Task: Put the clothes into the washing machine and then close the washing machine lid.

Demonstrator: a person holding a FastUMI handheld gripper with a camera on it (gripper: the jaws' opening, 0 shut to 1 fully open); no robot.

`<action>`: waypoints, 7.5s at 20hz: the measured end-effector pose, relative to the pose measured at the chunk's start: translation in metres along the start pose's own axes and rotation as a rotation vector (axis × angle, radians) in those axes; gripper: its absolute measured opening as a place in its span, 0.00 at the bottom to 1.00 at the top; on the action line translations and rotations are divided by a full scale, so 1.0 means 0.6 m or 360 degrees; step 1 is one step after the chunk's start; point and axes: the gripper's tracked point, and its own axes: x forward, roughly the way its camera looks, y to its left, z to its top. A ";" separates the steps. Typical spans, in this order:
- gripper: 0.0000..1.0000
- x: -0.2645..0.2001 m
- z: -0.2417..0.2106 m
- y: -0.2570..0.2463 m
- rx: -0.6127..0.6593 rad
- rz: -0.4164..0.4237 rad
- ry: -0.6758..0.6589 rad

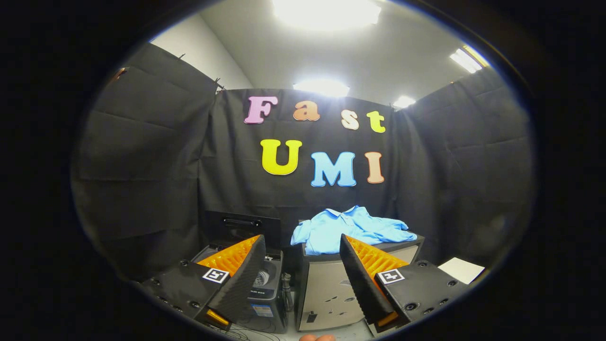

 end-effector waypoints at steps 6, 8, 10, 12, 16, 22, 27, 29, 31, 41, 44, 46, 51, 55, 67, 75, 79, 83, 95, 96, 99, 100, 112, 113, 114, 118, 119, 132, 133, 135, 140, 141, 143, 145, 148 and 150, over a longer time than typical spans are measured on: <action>0.98 -0.003 -0.011 -0.001 -0.0010 0.0011 0.0019; 0.98 -0.003 -0.010 -0.002 -0.0016 0.0013 0.0020; 0.98 -0.003 -0.009 -0.003 -0.0023 0.0012 0.0014; 0.98 -0.003 -0.006 -0.006 -0.0024 0.0003 0.0006; 0.98 0.003 -0.005 -0.006 -0.0033 0.0004 0.0002; 0.98 0.013 0.001 -0.004 -0.0050 0.0002 -0.0005; 0.98 0.028 0.013 -0.003 -0.0077 -0.0005 -0.0008; 0.98 0.038 0.022 -0.006 -0.0080 -0.0016 -0.0005; 0.98 0.054 0.035 -0.014 -0.0081 -0.0028 -0.0007; 0.98 0.183 0.049 -0.100 -0.0152 -0.0048 0.0305; 0.98 0.228 0.033 -0.130 -0.0205 -0.0041 0.0443; 0.98 0.260 0.027 -0.146 -0.0202 -0.0026 0.0488; 0.98 0.338 -0.005 -0.207 -0.0192 -0.0014 0.0633; 0.98 0.412 -0.044 -0.258 -0.0097 -0.0017 0.0744; 0.98 0.611 -0.148 -0.296 0.0078 0.0017 0.0932; 0.99 0.641 -0.220 -0.274 0.0001 0.0082 0.1115; 0.96 0.640 -0.223 -0.274 0.0083 0.0103 0.1123; 0.95 0.640 -0.223 -0.271 0.0082 0.0113 0.1126; 0.01 0.623 -0.226 -0.260 0.0414 0.0192 0.1136; 0.01 0.623 -0.220 -0.262 0.0338 0.0180 0.1119; 0.01 0.623 -0.215 -0.260 0.0243 0.0159 0.1103; 0.01 0.623 -0.208 -0.261 0.0238 0.0158 0.1081; 0.01 0.594 0.003 -0.244 0.0302 0.0258 0.0700; 0.01 0.589 0.018 -0.239 0.0310 0.0277 0.0681; 0.01 0.584 0.035 -0.235 0.0322 0.0293 0.0654; 0.01 0.565 0.120 -0.222 0.0309 0.0334 0.0490; 0.01 0.557 0.141 -0.213 0.0311 0.0361 0.0465; 0.01 0.525 0.267 -0.111 0.0299 0.0494 0.0255; 0.01 0.524 0.268 -0.098 0.0299 0.0504 0.0249; 0.01 0.523 0.271 -0.068 0.0298 0.0544 0.0248; 0.01 0.513 0.281 0.013 0.0300 0.0657 0.0251; 0.01 0.511 0.281 0.033 0.0300 0.0685 0.0252; 0.01 0.508 0.281 0.069 0.0295 0.0739 0.0262; 0.01 0.504 0.284 0.107 0.0295 0.0791 0.0264; 0.01 0.498 0.282 0.164 0.0291 0.0869 0.0275; 0.01 0.497 0.277 0.199 0.0289 0.0915 0.0292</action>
